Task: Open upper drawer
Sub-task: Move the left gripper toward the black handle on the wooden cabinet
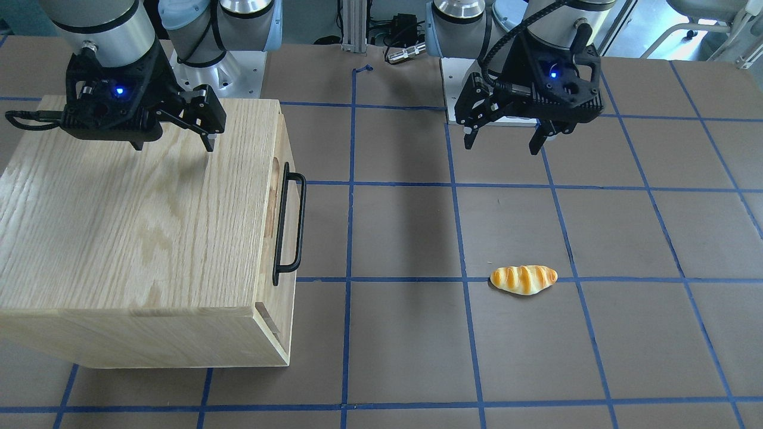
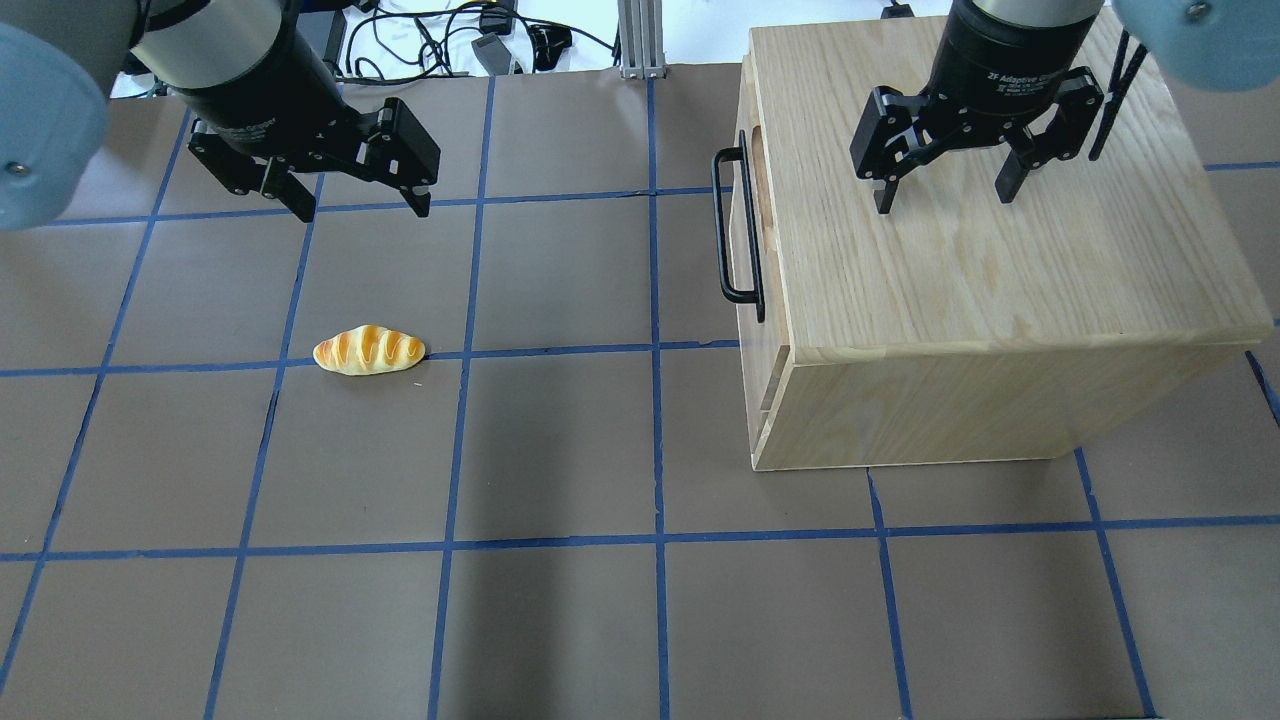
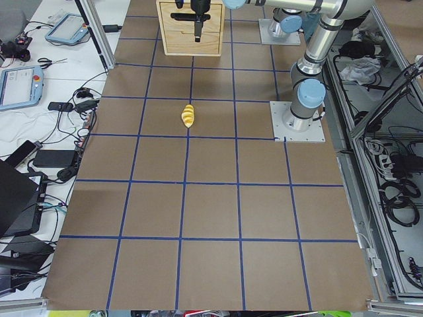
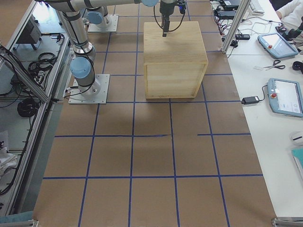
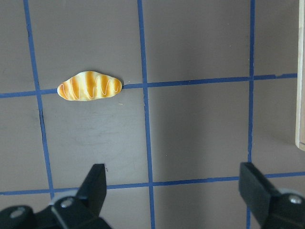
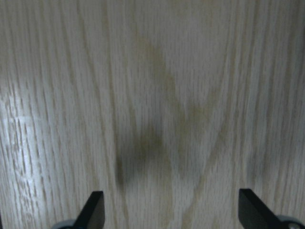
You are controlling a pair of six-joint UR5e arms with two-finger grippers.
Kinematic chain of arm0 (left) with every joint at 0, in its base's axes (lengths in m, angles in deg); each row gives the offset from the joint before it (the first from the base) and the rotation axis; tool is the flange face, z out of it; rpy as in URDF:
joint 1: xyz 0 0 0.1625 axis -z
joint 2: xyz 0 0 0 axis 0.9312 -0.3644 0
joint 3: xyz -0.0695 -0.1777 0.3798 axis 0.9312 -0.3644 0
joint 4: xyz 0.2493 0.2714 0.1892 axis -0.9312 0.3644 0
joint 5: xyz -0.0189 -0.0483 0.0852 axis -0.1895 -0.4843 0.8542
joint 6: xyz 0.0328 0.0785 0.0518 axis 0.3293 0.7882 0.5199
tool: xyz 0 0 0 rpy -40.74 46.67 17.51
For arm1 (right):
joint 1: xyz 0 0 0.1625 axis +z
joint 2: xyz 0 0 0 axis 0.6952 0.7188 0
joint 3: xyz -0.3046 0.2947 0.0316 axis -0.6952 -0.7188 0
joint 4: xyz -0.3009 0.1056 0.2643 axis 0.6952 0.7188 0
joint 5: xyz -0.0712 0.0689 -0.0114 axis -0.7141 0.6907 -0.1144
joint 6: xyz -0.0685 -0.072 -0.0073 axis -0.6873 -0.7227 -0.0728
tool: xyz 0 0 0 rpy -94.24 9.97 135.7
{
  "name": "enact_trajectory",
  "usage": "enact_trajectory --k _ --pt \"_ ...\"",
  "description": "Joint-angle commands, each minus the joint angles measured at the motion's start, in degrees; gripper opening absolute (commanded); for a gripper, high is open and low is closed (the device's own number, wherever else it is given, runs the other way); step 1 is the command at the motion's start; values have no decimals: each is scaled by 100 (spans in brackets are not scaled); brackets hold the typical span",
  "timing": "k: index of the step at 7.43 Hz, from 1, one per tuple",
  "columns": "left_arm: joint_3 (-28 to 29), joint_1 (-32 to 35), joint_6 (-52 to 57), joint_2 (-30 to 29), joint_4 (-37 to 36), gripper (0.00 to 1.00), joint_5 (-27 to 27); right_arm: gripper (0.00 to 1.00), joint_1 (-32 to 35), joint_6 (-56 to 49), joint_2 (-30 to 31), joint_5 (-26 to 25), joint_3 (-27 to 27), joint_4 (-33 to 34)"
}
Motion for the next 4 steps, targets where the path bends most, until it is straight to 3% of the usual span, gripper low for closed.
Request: enact_trajectory --k 1,3,4 --pt "12 382 -645 -348 -340 100 -301 100 0 -9 0 0 8 0" --pt "12 970 -1550 -919 -1410 100 -818 100 0 0 0 0 0 0" --pt "12 1226 -1893 -1104 -1563 100 -873 100 0 0 0 0 8 0"
